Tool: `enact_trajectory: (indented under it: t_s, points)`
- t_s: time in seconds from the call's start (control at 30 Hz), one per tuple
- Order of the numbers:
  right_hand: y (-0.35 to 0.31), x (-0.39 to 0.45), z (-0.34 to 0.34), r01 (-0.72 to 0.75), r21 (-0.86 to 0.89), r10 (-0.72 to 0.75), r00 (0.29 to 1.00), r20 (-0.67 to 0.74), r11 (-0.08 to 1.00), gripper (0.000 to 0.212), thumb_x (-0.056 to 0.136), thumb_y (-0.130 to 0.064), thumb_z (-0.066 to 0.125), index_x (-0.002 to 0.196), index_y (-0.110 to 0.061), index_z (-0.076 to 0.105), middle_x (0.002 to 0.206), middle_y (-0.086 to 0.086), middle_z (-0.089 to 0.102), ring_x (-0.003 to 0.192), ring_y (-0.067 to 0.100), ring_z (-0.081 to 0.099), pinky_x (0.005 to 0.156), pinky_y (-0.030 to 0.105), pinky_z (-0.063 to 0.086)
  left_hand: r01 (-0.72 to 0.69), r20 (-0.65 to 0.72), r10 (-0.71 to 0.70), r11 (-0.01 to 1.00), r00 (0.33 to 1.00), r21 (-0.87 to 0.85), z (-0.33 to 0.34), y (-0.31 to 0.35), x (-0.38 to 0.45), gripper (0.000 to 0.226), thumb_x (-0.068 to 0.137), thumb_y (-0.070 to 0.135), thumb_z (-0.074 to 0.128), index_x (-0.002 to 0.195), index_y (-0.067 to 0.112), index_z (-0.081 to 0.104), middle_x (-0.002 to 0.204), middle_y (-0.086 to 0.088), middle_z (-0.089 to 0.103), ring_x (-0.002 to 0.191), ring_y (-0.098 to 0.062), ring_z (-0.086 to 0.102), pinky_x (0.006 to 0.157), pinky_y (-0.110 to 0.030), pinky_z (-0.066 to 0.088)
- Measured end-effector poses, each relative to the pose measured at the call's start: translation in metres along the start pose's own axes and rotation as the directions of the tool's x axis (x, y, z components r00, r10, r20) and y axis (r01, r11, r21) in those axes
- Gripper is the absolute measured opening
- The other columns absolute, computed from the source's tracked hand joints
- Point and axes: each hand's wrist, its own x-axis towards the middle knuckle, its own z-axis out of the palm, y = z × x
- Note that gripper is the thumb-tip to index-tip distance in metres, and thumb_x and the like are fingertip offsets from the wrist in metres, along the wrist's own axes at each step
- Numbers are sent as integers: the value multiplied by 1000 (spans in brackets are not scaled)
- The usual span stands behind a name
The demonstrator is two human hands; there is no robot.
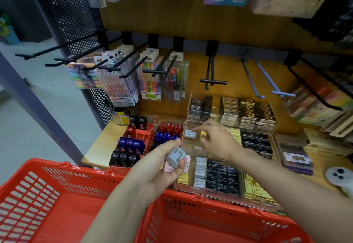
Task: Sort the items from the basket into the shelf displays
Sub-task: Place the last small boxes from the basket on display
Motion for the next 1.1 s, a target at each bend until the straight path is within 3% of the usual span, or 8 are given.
enact_trajectory:
  t_s: [0.07, 0.13, 0.43, 0.57, 0.7, 0.87, 0.97, 1.1]
  points:
    - [-11, -28, -13, 93, 384, -80, 996, -51, 919, 34, 92, -32, 65, 126, -35, 62, 125, -11, 58, 100, -1, 59, 86, 13, 45, 22, 31, -22, 1000, 999, -8, 4, 1, -6, 43, 65, 16, 85, 102, -3, 74, 109, -26, 63, 81, -30, 67, 52, -27, 57]
    - [-20, -54, -23, 164, 586, -169, 985, -47, 794, 44, 81, -47, 73, 123, -38, 64, 121, -16, 61, 104, 1, 62, 87, 17, 51, 56, 80, -54, 998, 995, -27, 8, -1, -11, 41, 67, 17, 84, 101, -4, 74, 104, -26, 66, 76, -31, 68, 53, -29, 57]
    - [-32, -94, -51, 289, 516, -352, 936, 25, 806, 43, 84, -33, 76, 125, -37, 64, 127, -23, 59, 117, 4, 58, 95, 24, 50, 161, 292, -189, 980, 937, 119, 8, -5, -14, 67, 49, 22, 100, 106, -1, 74, 92, -22, 71, 73, -29, 68, 55, -32, 56]
    - [-34, -93, -49, 337, 437, -380, 925, 12, 834, 40, 85, -32, 75, 124, -34, 66, 119, -19, 64, 112, 4, 60, 93, 20, 48, 192, 281, -219, 974, 935, 118, 8, -5, -10, 64, 59, 25, 96, 112, 0, 72, 94, -21, 68, 71, -28, 66, 55, -32, 55]
    - [-23, -68, -36, 94, 420, -7, 979, -204, 903, 38, 80, -33, 78, 116, -33, 69, 88, -15, 67, 80, 1, 64, 73, 15, 53, 132, 98, -127, 991, 987, -37, 4, -2, -4, 61, 56, 15, 91, 111, -4, 71, 92, -22, 66, 78, -31, 66, 57, -34, 58]
    - [-12, -3, -4, -240, 271, 290, 942, -167, 932, 42, 83, -27, 77, 122, -17, 65, 87, -12, 59, 72, -1, 56, 51, 7, 40, 44, -88, -62, 979, 994, -200, -3, 5, 6, 41, 72, 5, 82, 110, -3, 68, 111, -23, 61, 104, -31, 64, 60, -33, 60]
    - [-13, 31, 16, -380, 195, 399, 915, -65, 904, 32, 83, -29, 76, 110, -16, 65, 84, -7, 55, 77, 9, 57, 58, 19, 45, 48, -78, -67, 975, 995, -218, -5, 9, 9, 40, 72, 5, 81, 109, -3, 69, 109, -23, 62, 107, -31, 63, 58, -32, 59]
    - [-7, 59, 43, -433, 100, 441, 895, -68, 896, 28, 83, -23, 76, 108, -13, 67, 113, 8, 60, 94, 20, 63, 79, 30, 55, 25, -83, -45, 974, 996, -224, -9, 13, 15, 38, 76, 5, 79, 112, -2, 68, 108, -22, 63, 107, -30, 63, 57, -31, 58]
